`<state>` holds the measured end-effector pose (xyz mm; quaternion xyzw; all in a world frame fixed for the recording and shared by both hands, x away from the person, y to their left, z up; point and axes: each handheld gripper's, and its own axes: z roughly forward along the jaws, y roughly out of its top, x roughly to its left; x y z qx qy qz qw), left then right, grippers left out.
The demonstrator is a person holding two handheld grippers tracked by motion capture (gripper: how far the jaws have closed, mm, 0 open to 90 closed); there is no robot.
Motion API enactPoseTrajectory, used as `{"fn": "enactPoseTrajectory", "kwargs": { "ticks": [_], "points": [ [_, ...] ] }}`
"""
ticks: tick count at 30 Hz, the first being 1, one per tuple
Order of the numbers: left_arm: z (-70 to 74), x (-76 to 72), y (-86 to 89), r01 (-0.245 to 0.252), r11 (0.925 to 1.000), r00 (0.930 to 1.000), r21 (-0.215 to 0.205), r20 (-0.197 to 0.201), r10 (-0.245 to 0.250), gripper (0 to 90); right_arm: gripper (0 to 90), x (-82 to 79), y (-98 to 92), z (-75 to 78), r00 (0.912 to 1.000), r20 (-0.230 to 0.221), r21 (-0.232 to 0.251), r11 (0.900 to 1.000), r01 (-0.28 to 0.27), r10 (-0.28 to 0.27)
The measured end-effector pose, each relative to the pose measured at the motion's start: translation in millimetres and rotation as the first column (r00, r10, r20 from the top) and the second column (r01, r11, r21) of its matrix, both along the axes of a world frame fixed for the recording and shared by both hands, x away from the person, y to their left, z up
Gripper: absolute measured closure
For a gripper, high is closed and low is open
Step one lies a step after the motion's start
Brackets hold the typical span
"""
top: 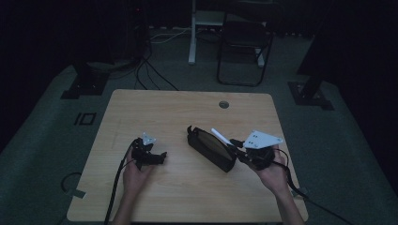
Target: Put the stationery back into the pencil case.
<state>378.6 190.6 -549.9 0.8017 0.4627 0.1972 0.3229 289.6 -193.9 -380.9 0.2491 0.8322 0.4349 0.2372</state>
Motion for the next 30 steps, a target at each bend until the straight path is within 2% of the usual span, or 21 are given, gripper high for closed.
{"fn": "enactPoseTrajectory", "kwargs": {
  "ticks": [12,30],
  "points": [
    [0.0,0.0,0.0,0.0,1.0,1.0,0.0,0.0,0.0,8.3,79.0,8.3,-1.1,4.2,0.9999,0.004,0.02,1.0,0.016,-0.016],
    [-0.1,0.0,0.0,0.0,1.0,1.0,0.0,0.001,0.0,8.3,79.0,30.7,2.0,4.0,0.9992,-0.001,0.055,0.998,0.041,-0.041]
  ]
}}
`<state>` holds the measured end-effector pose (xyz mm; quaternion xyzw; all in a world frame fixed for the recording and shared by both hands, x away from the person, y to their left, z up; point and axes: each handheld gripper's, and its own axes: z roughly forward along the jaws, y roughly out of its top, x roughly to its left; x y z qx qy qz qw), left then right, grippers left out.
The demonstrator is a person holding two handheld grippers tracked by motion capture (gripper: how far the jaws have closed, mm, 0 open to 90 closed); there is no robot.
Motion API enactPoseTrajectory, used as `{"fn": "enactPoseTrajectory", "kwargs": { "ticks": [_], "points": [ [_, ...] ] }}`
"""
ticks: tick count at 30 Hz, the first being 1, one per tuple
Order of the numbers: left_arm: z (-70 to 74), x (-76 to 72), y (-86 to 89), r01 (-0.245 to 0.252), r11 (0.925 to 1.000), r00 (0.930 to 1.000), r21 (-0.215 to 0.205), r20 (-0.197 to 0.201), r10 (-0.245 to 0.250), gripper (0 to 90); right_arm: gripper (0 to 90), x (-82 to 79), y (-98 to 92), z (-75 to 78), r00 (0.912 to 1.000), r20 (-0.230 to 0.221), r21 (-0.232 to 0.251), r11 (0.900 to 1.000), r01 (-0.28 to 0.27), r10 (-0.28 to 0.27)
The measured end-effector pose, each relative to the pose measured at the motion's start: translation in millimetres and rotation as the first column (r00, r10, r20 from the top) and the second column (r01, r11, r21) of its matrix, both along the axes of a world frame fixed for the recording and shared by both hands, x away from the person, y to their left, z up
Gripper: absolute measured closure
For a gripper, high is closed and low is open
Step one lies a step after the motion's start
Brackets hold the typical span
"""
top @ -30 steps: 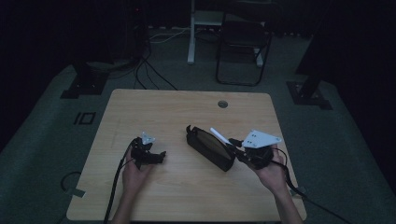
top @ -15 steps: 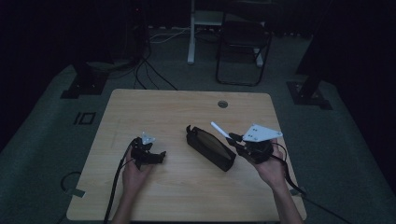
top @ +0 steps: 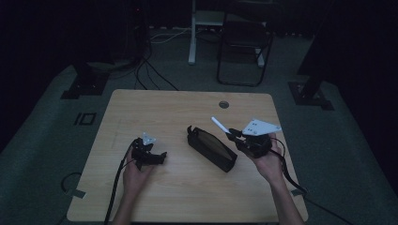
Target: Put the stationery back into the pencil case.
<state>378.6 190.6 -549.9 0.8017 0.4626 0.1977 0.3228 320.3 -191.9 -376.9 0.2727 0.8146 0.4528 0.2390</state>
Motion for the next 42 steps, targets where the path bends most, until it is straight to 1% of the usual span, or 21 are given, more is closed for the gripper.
{"fn": "enactPoseTrajectory", "kwargs": {
  "ticks": [12,17,18,19,20,22,23,24,29,30,34,36,37,38,39,42],
  "points": [
    [-0.1,0.0,-0.1,-0.001,1.0,1.0,-0.002,0.001,0.001,8.3,79.0,13.1,3.2,-1.9,0.9997,-0.017,0.017,1.0,0.017,-0.017],
    [0.0,0.1,0.1,0.001,1.0,1.0,0.001,0.001,-0.001,8.3,78.9,20.0,10.2,-7.2,0.9992,-0.034,0.0,1.0,0.021,-0.021],
    [0.1,0.0,0.2,0.002,1.0,1.0,0.002,-0.001,-0.002,8.3,79.0,22.4,12.7,-9.7,0.9988,-0.045,-0.004,1.0,0.02,-0.02],
    [0.2,0.0,0.2,0.002,1.0,1.0,0.003,-0.003,-0.002,8.3,78.9,28.5,18.6,-16.5,0.998,-0.06,-0.019,1.0,0.021,-0.022],
    [0.2,0.0,0.2,0.002,1.0,1.0,0.002,-0.003,-0.002,8.3,79.0,31.3,20.7,-19.6,0.9972,-0.071,-0.018,1.0,0.02,-0.021],
    [0.2,0.0,0.2,0.002,1.0,1.0,0.002,-0.002,-0.002,8.3,78.9,38.4,26.7,-29.0,0.9951,-0.096,-0.033,0.999,0.023,-0.026],
    [0.2,0.0,0.2,0.002,1.0,1.0,0.002,-0.003,-0.002,8.3,78.9,41.8,29.8,-34.2,0.9935,-0.111,-0.038,0.999,0.023,-0.027],
    [0.2,0.0,0.2,0.002,1.0,1.0,0.002,-0.003,-0.002,8.3,78.9,46.4,34.0,-42.0,0.9902,-0.137,-0.043,0.999,0.024,-0.03],
    [0.2,0.1,0.1,0.001,1.0,1.0,0.001,-0.001,-0.001,8.3,78.9,58.2,46.5,-67.2,0.9768,-0.208,-0.085,0.996,0.033,-0.05],
    [0.1,0.1,0.1,0.0,1.0,1.0,0.0,0.0,0.0,8.3,78.9,59.4,48.7,-71.1,0.975,-0.216,-0.097,0.995,0.033,-0.053],
    [0.0,0.1,0.1,0.001,1.0,1.0,0.001,0.0,-0.001,8.3,78.7,62.7,56.0,-81.9,0.9666,-0.251,-0.11,0.994,0.023,-0.05],
    [0.0,0.0,0.0,0.0,1.0,1.0,-0.001,0.0,0.0,8.3,78.0,64.8,57.8,-85.9,0.9591,-0.278,-0.121,0.992,0.019,-0.052],
    [0.0,0.0,0.0,0.0,1.0,1.0,-0.001,0.0,0.0,8.3,73.3,65.7,58.3,-87.7,0.955,-0.293,-0.126,0.992,0.006,-0.043],
    [0.0,0.0,-0.1,-0.001,1.0,1.0,-0.001,0.0,0.001,8.3,66.3,65.9,58.8,-88.6,0.9524,-0.303,-0.126,0.992,-0.005,-0.034],
    [0.0,0.0,0.0,0.0,1.0,1.0,-0.001,0.0,0.0,8.3,60.8,65.1,58.8,-88.4,0.9538,-0.299,-0.126,0.992,-0.006,-0.033],
    [0.3,0.1,0.3,0.003,1.0,1.0,0.003,-0.002,-0.003,8.3,52.4,59.6,54.6,-80.9,0.9646,-0.259,-0.107,0.994,0.023,-0.05]
  ]
}}
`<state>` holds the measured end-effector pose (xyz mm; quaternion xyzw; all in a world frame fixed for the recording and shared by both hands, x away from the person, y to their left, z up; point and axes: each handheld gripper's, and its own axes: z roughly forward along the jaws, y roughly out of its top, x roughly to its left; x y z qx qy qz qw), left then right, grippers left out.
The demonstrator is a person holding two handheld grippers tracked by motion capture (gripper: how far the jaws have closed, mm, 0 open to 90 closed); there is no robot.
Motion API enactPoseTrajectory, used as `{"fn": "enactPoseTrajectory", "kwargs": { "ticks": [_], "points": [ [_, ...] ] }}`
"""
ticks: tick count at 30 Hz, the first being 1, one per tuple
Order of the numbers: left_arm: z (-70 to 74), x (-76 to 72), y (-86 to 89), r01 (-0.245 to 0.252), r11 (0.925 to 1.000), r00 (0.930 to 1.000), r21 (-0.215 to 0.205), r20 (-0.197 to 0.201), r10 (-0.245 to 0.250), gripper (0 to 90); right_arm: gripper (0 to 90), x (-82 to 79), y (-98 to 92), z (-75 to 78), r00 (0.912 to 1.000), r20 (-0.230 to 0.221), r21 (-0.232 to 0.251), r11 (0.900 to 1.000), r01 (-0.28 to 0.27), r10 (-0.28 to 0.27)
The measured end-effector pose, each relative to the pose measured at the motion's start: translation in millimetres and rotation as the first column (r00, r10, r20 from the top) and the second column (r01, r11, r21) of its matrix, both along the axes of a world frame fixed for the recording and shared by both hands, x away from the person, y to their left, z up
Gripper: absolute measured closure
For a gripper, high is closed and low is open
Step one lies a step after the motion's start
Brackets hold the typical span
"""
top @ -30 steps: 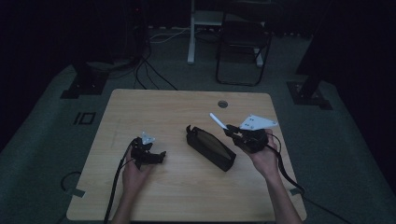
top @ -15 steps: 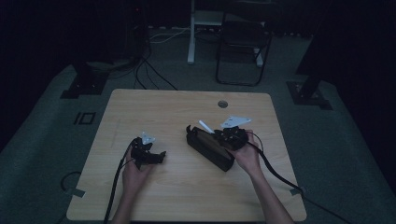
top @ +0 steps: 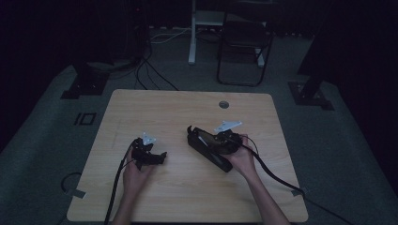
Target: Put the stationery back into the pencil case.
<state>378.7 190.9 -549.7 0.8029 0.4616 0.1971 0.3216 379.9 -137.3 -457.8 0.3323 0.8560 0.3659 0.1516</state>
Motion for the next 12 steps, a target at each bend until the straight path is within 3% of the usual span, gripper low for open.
{"fn": "enactPoseTrajectory", "kwargs": {
  "ticks": [5,7,8,12],
  "points": [
    [-0.1,-0.1,-0.1,-0.001,1.0,1.0,-0.002,0.0,0.001,8.3,41.5,-13.8,-17.8,14.6,0.9957,0.082,0.044,0.998,0.04,-0.043],
    [-0.2,-0.1,-0.2,-0.002,1.0,1.0,-0.002,0.001,0.002,8.3,40.1,-15.0,-23.6,15.3,0.9941,0.09,0.047,0.997,0.057,-0.061],
    [-0.2,-0.1,-0.2,-0.002,1.0,1.0,-0.002,0.001,0.002,8.3,38.2,-15.6,-35.1,14.9,0.9911,0.097,0.059,0.995,0.085,-0.091],
    [-0.2,-0.1,-0.2,-0.001,1.0,1.0,-0.001,0.001,0.001,8.3,35.5,-11.5,-60.8,9.1,0.9823,0.078,0.087,0.983,0.163,-0.17]
  ]
}}
